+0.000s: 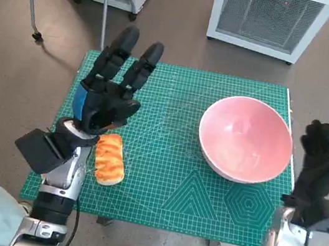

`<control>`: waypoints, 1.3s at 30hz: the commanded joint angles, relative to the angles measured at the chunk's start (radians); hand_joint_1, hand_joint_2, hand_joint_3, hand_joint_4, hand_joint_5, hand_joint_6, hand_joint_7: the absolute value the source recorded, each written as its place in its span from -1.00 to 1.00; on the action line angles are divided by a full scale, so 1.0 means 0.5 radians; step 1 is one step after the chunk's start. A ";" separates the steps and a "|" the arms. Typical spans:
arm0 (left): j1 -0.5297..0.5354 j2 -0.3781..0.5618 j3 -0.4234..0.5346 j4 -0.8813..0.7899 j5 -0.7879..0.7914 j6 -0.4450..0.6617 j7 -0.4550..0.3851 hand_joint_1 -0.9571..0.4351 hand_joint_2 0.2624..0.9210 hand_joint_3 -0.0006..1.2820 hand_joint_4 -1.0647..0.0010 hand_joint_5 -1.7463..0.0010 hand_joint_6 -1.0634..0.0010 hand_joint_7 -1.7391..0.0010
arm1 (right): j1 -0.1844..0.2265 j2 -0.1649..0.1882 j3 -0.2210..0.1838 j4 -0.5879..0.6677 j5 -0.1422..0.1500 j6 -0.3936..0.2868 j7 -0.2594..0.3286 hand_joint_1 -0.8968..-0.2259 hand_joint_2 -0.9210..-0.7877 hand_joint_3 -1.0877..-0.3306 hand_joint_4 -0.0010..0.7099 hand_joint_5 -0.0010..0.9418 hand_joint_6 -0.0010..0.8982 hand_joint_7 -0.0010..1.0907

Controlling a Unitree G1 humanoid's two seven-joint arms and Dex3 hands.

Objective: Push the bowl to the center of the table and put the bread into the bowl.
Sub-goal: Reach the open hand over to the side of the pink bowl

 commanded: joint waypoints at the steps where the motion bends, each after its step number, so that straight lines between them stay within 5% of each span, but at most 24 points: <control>1: -0.003 0.015 0.003 -0.015 -0.024 0.017 -0.011 -0.01 1.00 -0.72 0.49 1.00 0.41 1.00 | -0.070 0.044 0.001 0.154 0.052 0.093 0.049 0.52 -1.00 0.02 -0.19 -1.00 -0.94 0.07; 18: 0.031 0.048 0.024 -0.053 -0.019 0.014 -0.003 -0.03 1.00 -0.72 0.49 1.00 0.40 1.00 | -0.332 0.115 0.035 0.408 0.076 0.260 0.178 0.62 -1.00 0.00 -0.17 -0.98 -0.85 -0.06; 39: 0.064 0.062 0.022 -0.110 0.016 0.032 0.072 -0.01 1.00 -0.72 0.49 1.00 0.41 1.00 | -0.598 0.258 0.006 0.631 0.105 0.287 0.254 0.46 -1.00 0.10 -0.05 -0.97 -0.68 -0.18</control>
